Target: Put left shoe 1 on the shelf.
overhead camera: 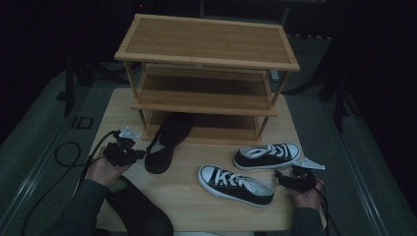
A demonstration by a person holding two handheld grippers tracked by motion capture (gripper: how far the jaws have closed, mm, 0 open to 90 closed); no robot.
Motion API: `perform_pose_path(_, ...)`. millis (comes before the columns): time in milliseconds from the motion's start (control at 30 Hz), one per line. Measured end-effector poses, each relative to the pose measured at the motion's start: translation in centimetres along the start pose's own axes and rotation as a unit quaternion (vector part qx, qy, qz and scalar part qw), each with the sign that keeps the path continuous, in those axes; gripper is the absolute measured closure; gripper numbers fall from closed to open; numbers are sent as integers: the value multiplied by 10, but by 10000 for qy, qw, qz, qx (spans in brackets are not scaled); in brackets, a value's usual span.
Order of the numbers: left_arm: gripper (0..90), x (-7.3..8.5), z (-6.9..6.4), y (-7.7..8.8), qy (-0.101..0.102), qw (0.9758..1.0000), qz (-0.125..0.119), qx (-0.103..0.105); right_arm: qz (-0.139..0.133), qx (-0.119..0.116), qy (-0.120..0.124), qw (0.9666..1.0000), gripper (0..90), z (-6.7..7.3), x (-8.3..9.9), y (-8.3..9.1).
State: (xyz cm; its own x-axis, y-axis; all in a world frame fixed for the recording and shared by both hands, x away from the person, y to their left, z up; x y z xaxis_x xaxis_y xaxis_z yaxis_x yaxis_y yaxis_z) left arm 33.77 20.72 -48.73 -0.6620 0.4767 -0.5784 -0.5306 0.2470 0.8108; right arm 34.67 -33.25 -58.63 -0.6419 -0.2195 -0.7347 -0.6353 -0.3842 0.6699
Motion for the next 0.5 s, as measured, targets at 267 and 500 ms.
perform_pose_path(267,899,-1,-7,-3,-125,9998,152,21,1,0,-1,10000,234,0,0,0)
perform_pose_path(500,899,-8,-22,-9,-299,9993,166,153,0,0,-1,10000,234,0,0,0)
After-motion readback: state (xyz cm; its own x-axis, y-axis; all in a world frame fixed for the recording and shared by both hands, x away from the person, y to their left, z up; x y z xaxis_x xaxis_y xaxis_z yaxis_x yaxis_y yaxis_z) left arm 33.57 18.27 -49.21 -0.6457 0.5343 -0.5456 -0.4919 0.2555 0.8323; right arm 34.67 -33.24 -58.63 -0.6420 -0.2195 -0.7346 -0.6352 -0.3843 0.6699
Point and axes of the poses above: each handheld gripper's, and its own axes: y roughly backward along the jaws, x roughly out of its underside, z roughly to its left, the point moved 4 cm from there along -y, roughly forward along the jaws, and after that the axes turned 9 degrees about -x, right-handed, at the moved point
